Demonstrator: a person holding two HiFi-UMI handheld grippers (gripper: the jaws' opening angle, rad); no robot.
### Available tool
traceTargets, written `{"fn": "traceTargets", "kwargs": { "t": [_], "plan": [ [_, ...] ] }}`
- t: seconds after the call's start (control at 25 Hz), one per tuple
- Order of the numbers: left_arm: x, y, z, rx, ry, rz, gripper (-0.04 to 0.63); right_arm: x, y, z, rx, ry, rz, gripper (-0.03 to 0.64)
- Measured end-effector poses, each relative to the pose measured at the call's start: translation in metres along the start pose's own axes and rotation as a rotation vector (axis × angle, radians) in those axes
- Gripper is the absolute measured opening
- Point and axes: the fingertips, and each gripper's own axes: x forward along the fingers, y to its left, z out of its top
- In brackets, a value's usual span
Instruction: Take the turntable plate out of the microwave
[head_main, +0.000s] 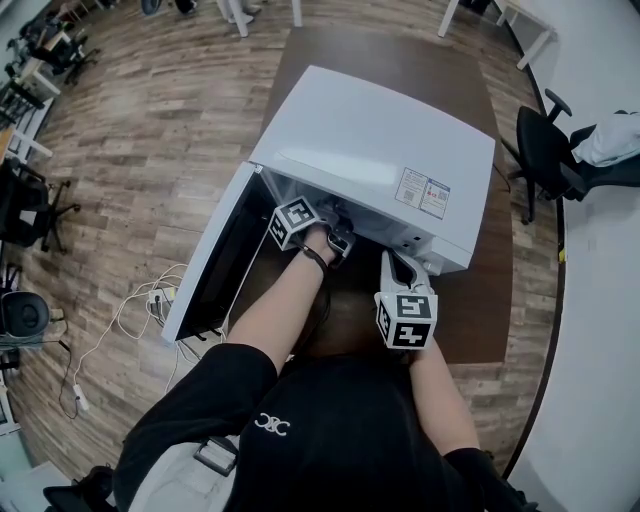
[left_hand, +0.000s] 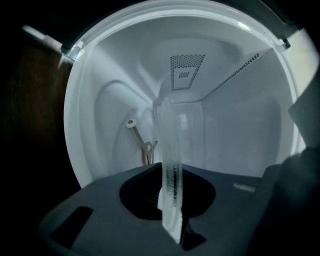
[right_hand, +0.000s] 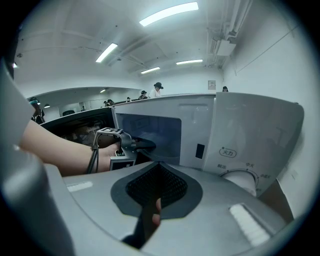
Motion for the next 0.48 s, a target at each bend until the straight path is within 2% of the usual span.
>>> {"fn": "traceTargets", "kwargs": {
  "t": [0.48],
  "plan": [
    [-0.025,-0.012,-0.008,-0.001,0.007,-0.050,0.038,-0.009,0.009,0.006,-0.020,-0.022,-0.003,0.009]
  ]
}}
